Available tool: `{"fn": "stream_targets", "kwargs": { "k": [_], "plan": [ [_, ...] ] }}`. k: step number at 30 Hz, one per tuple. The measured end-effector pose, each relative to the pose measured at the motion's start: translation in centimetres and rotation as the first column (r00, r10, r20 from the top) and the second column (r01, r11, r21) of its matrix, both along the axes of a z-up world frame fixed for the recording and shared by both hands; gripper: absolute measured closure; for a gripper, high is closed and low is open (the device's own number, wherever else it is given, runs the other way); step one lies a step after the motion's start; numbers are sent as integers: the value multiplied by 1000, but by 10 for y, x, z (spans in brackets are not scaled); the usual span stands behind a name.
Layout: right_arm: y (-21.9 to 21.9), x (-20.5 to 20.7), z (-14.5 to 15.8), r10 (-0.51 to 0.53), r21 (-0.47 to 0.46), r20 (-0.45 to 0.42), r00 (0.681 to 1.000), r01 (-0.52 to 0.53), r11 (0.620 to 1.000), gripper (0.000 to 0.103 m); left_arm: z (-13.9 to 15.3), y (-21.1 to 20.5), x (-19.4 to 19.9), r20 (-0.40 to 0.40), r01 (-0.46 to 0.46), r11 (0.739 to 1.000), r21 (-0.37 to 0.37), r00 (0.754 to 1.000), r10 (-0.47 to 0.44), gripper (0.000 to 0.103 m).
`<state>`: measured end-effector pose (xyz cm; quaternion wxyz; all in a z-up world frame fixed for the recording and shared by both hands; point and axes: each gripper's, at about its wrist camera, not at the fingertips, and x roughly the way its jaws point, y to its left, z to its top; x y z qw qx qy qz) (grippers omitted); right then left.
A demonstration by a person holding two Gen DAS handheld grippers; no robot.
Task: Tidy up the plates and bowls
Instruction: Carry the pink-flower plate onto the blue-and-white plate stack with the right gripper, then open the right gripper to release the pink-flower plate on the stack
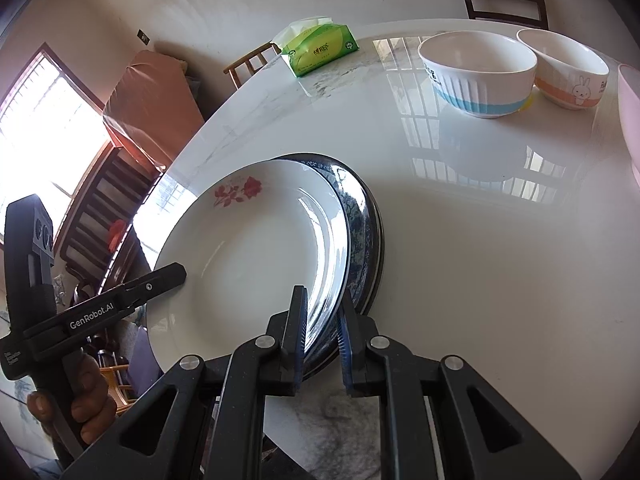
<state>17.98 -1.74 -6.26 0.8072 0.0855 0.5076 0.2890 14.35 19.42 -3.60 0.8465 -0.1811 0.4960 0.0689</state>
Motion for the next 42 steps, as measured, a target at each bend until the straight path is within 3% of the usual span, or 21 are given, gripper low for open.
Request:
{"fn": "stream_targets", "kwargs": {
  "k": [21, 33, 36, 39, 42],
  "plan": [
    [9, 2, -2, 18, -17, -2, 1000, -18, 1000, 88, -6, 9, 3, -1, -6, 1000, 2, 1000, 6, 88],
    [14, 1, -3, 29, -30, 18, 999, -28, 999, 88, -6, 7, 1, 27, -8, 999, 40, 1000, 7, 88],
    [14, 1, -4, 30, -27, 20, 999, -29, 999, 88, -5, 5, 1, 36, -8, 997, 73, 999, 6, 88],
    [14, 1, -4, 28, -30, 27, 999, -27, 999, 87, 2, 0, -2, 81, -20, 985, 169, 997, 7, 88],
    [16, 0, -2, 34, -48, 46, 998, -31, 998, 86, 8, 0, -4, 105, -18, 981, 194, 994, -2, 88]
  ]
}}
